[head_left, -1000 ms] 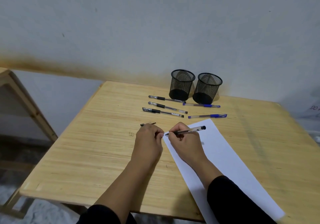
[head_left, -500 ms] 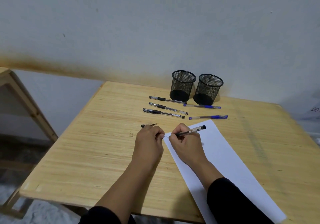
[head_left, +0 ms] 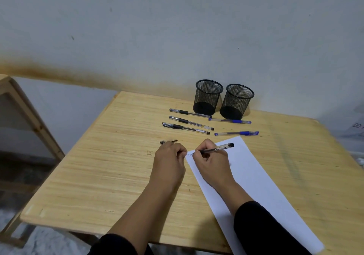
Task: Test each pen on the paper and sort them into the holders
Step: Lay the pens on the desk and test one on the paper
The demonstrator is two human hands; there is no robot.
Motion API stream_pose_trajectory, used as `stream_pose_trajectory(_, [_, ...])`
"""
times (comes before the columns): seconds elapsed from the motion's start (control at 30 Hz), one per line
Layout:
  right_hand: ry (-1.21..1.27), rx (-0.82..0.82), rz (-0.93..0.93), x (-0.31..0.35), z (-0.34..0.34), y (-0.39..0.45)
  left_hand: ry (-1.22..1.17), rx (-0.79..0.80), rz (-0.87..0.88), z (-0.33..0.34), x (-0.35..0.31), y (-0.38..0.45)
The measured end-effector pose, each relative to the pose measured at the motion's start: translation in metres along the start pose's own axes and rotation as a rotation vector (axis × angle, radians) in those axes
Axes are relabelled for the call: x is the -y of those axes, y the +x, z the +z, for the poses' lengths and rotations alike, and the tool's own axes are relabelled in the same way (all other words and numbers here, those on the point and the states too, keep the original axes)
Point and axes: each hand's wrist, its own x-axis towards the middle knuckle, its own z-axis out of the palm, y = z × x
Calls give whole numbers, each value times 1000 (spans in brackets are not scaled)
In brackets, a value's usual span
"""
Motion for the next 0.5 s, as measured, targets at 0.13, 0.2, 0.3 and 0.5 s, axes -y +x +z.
stream_pose_trajectory(0.13, [-26, 3, -4, 2, -1, 0, -3, -1, -1, 0, -1, 0])
stream_pose_trajectory(0.2, [-30, 1, -6, 2, -1, 0, -7, -4, -2, 0, -1, 0])
stream_pose_trajectory(0.3, [-42, 1, -12, 2, 0, 0, -11, -8, -3, 0, -1, -1])
stream_pose_trajectory(0.5, [-55, -9, -21, 2, 0, 0, -12, -19, 2, -1, -2, -1])
